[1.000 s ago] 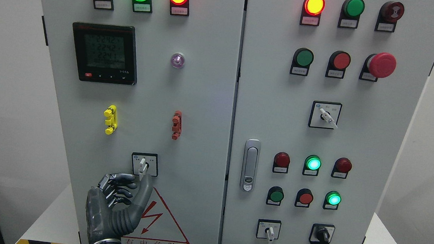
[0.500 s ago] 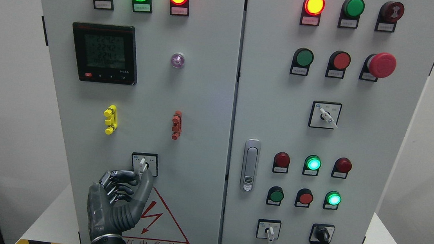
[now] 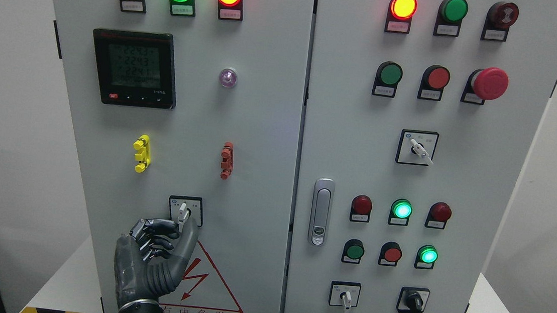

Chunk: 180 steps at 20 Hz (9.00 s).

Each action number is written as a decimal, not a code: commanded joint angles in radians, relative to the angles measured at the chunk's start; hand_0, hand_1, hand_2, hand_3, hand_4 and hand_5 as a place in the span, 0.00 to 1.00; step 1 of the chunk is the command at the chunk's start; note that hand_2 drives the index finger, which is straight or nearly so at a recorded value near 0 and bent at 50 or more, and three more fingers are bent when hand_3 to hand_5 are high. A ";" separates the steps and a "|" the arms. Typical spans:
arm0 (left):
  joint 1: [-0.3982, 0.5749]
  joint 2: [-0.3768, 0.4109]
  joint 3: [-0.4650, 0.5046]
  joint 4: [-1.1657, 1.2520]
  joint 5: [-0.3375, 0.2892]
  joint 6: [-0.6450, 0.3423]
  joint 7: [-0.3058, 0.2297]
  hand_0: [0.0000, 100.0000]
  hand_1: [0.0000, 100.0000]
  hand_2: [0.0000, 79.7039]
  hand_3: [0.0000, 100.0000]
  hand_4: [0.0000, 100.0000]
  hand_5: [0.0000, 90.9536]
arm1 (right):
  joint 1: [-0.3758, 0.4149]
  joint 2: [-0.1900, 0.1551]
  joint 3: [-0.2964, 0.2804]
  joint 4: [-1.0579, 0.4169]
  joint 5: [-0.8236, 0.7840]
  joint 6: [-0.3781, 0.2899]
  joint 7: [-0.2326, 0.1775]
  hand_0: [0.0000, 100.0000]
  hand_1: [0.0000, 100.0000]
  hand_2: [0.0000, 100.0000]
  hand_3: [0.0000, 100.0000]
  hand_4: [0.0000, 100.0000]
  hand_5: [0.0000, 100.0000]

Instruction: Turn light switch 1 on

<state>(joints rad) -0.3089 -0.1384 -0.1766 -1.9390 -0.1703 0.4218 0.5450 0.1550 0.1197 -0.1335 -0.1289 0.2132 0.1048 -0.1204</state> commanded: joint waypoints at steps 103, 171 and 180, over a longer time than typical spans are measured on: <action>-0.038 -0.003 -0.004 0.000 -0.003 0.086 -0.017 0.51 0.59 0.76 0.81 0.83 0.88 | 0.000 0.000 0.000 0.000 0.000 0.000 0.001 0.05 0.00 0.00 0.00 0.00 0.00; -0.038 -0.004 -0.006 0.005 -0.003 0.086 -0.031 0.68 0.45 0.79 0.84 0.86 0.90 | 0.000 0.000 0.000 0.000 0.000 0.000 0.001 0.05 0.00 0.00 0.00 0.00 0.00; -0.039 -0.004 -0.006 0.005 -0.003 0.086 -0.031 0.51 0.40 0.79 0.85 0.86 0.90 | 0.000 0.000 0.000 0.000 0.000 0.000 -0.001 0.05 0.00 0.00 0.00 0.00 0.00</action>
<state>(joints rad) -0.3479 -0.1421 -0.1826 -1.9344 -0.1733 0.5082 0.5145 0.1550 0.1197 -0.1335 -0.1289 0.2130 0.1048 -0.1192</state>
